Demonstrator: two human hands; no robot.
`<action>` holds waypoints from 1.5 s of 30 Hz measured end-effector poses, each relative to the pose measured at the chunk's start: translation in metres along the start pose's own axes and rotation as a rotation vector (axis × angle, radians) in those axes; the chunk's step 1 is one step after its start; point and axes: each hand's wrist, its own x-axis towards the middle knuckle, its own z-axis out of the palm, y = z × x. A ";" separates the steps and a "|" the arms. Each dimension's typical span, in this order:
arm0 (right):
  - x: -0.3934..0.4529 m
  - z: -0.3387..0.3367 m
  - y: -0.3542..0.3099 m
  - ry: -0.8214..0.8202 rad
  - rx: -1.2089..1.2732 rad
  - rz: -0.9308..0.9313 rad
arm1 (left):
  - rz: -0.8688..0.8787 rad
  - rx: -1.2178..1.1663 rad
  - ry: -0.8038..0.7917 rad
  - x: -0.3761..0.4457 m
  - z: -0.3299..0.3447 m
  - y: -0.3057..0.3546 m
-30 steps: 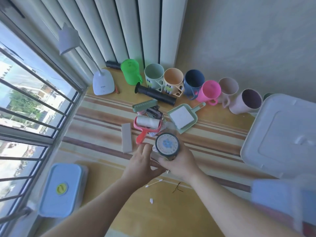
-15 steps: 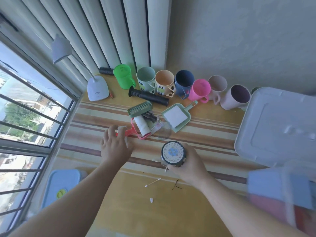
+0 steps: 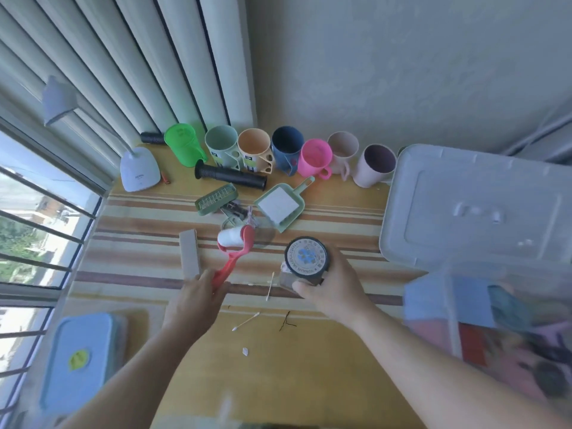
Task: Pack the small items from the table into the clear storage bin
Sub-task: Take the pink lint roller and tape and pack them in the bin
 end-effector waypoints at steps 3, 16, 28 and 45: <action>-0.014 -0.037 -0.014 0.061 0.115 -0.054 | 0.119 -0.048 0.078 -0.029 -0.009 0.047; -0.158 -0.333 0.082 0.484 0.153 -0.110 | 0.515 -0.230 0.097 -0.095 0.024 0.345; -0.174 -0.359 0.254 0.152 -0.725 -0.015 | 0.574 -0.023 -0.157 -0.152 0.128 0.476; -0.205 -0.386 0.209 -0.031 0.699 0.171 | 0.613 -0.252 -0.212 -0.175 0.163 0.535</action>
